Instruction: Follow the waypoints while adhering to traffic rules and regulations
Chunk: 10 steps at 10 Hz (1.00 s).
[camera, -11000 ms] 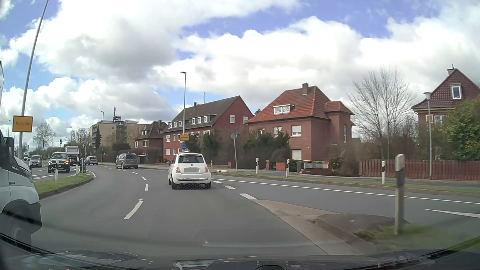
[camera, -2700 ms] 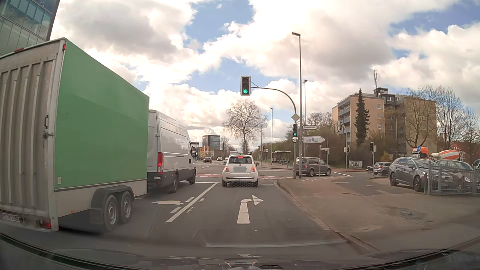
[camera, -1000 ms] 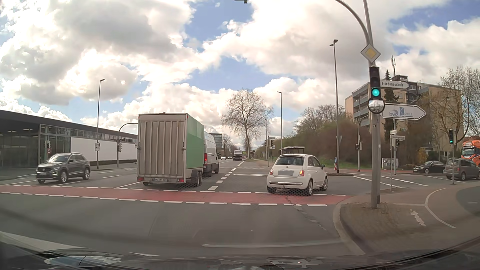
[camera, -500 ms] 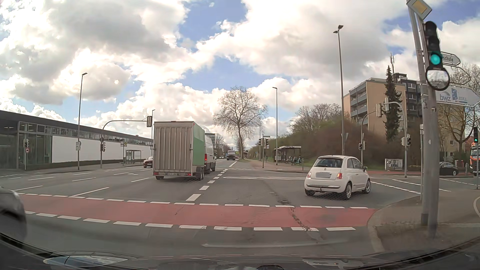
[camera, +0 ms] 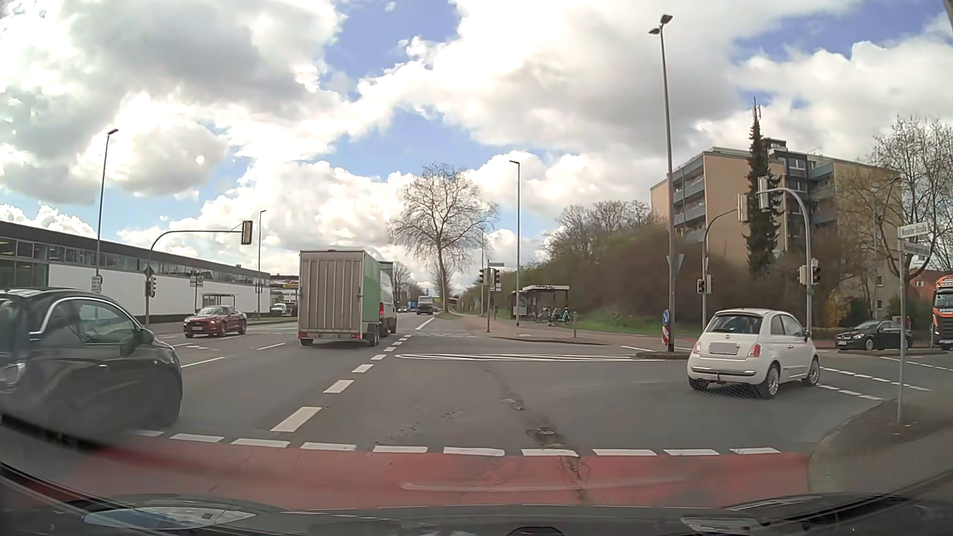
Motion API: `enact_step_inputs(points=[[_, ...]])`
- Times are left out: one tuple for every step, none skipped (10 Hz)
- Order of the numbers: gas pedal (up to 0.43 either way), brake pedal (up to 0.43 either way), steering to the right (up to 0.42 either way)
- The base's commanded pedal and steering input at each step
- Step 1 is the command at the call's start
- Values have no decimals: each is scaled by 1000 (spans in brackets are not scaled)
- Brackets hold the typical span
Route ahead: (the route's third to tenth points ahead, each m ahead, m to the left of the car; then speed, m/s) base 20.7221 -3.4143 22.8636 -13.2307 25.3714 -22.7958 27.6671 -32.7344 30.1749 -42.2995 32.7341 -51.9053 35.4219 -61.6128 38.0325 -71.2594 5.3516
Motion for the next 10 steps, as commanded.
enact_step_inputs(points=[[39,0,122],[39,0,134],[39,0,155],[67,0,187],[67,0,211],[67,0,237],[67,0,267],[67,0,293],[67,0,308],[87,0,324]])
